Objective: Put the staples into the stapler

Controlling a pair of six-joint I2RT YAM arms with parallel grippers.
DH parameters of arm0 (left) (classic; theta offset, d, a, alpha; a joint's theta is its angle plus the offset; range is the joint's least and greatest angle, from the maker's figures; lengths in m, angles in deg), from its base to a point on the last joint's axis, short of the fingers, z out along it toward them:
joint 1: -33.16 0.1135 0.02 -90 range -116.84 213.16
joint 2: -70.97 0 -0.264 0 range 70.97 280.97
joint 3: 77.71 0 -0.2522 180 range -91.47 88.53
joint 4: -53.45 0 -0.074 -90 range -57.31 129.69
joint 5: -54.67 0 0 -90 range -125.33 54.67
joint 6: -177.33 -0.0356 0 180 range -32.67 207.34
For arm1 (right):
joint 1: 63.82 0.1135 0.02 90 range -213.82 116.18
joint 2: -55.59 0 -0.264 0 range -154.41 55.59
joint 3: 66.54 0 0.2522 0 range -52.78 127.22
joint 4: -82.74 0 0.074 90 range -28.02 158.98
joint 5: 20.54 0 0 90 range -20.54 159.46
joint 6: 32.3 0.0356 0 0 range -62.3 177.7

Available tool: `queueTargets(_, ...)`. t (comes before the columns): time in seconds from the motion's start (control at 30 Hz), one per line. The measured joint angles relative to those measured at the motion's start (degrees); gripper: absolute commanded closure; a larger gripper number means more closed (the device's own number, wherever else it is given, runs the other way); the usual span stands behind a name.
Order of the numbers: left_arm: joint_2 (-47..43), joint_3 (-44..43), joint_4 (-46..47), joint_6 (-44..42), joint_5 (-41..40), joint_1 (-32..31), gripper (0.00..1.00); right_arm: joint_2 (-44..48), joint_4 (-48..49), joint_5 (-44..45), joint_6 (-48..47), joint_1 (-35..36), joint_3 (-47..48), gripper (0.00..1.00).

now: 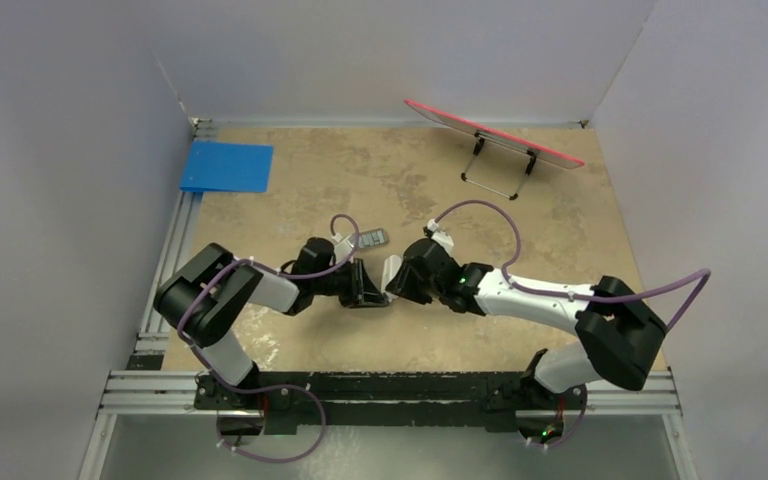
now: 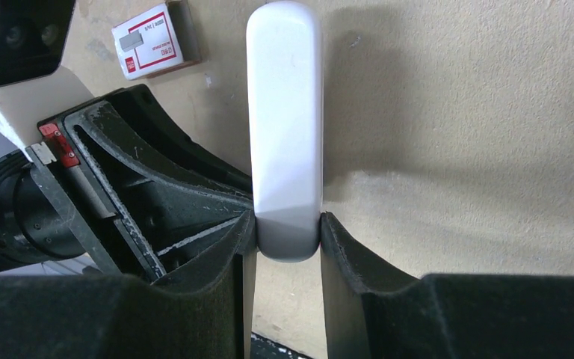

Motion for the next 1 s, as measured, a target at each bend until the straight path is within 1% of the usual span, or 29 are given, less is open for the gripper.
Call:
queueTargets(0.07,0.13,0.0,0.9,-0.33,0.22,-0.09,1.0,0.0,-0.02,-0.59,-0.46,-0.42,0.0,0.8)
queueTargets(0.4,-0.63,0.11,2.34,-4.74,-0.98,-0.28,1.0,0.0,-1.53,-5.99,-4.76,-4.35,1.27,0.82)
queueTargets(0.53,-1.07,-0.13,-1.57,-7.85,-4.87,-0.26,1.0,0.68,-4.07,-7.5,-6.71,-6.16,3.1,0.82)
queueTargets(0.63,-1.36,-0.74,-3.21,-8.85,-5.73,-0.35,1.0,1.9,-5.68,-8.55,-8.11,-7.87,3.67,0.82)
queueTargets(0.83,-1.38,-1.49,-4.24,-10.45,-5.4,-0.42,1.0,3.3,-7.87,-8.57,-10.38,-10.6,4.96,0.78)
queueTargets(1.0,-1.33,-1.77,-5.16,-10.82,-4.5,-0.46,1.0,3.28,-9.68,-6.45,-12.26,-14.21,8.2,0.77)
